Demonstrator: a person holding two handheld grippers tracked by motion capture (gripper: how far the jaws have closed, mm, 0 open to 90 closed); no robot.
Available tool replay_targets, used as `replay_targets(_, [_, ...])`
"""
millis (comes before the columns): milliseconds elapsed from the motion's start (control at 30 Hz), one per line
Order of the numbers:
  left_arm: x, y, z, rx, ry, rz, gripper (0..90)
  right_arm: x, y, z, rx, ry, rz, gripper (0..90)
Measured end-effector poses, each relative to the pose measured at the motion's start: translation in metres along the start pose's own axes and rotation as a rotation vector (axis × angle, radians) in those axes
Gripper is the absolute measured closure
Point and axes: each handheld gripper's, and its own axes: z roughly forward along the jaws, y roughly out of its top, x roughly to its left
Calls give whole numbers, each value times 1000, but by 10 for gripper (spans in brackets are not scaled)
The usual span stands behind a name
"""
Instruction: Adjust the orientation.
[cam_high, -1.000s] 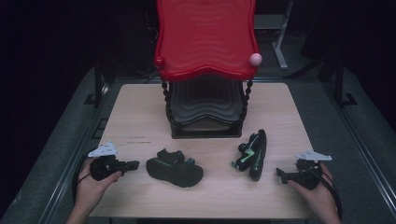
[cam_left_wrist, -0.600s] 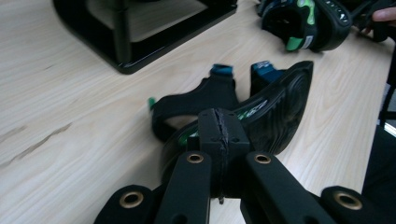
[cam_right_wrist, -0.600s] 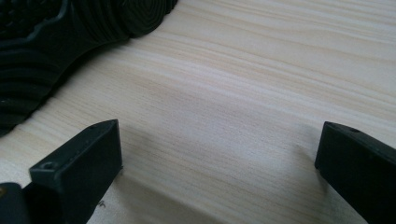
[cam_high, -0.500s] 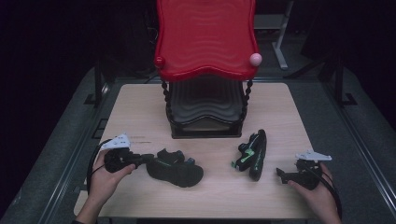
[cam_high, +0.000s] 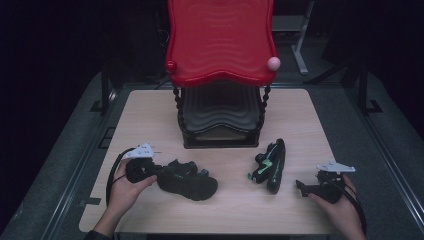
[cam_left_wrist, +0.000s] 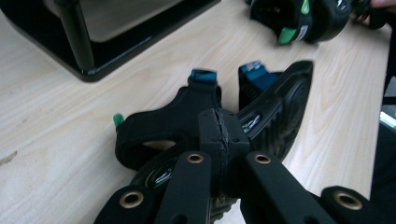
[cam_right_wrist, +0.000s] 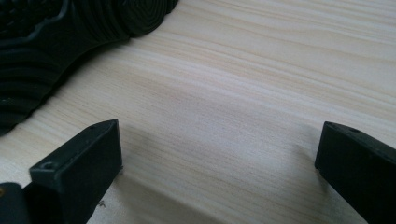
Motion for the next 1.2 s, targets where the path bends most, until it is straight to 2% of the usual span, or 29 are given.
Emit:
replay_targets(67, [0,-2,0,-6,-8,-10,900,0,0,0,0,1,-1,0])
replay_targets(500, [-7,-9,-9,-13,-9,4,900,0,0,0,1,2,-3,0])
replay_targets(767, [-12,-24,-23,-36,-63,-29,900,0,0,0,1,2,-2,0])
replay_targets(867, [-15,-30,-27,-37,-80,-30,900,0,0,0,1,3,-2,0])
replay_targets(1200, [-28,-52,-37,-14,-107,20,900,0,0,0,1,2,-2,0])
